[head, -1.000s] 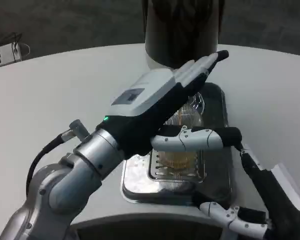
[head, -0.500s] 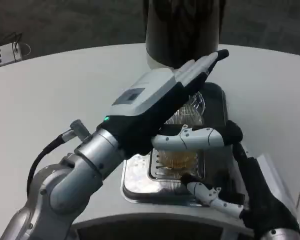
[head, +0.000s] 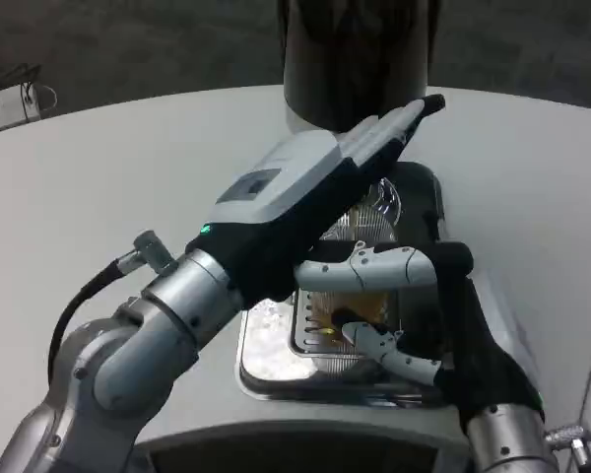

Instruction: Grasp the cup under the faucet to collect the drink, then remove the cup.

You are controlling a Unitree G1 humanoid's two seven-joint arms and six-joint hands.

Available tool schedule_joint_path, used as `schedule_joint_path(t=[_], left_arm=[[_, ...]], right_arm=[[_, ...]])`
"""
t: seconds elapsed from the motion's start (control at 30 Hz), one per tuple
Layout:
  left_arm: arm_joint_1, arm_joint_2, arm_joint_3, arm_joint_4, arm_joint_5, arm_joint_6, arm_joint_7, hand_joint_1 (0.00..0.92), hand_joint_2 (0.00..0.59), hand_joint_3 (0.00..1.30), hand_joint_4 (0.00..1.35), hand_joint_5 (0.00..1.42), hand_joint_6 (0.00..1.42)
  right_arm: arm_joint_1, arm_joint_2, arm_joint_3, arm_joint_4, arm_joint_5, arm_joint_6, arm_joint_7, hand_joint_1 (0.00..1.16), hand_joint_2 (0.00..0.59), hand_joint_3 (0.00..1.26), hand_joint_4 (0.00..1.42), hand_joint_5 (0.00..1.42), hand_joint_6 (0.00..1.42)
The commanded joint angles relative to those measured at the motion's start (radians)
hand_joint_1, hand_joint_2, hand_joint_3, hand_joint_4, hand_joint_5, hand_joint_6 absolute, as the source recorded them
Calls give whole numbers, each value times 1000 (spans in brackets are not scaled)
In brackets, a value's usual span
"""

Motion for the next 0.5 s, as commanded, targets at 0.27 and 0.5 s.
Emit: schedule_joint_path(t=[0.27,0.5], left_arm=[[15,27,6,15,9,25,-43,0,34,0,0,0,40],[27,15,27,15,-7,1,-18,0,36,0,0,0,40]], right_arm=[[-64,11,4,78,61,-32,-40,799,214,0,0,0,0],[-86,6,5,104,83,-39,-42,796,209,0,0,0,0]])
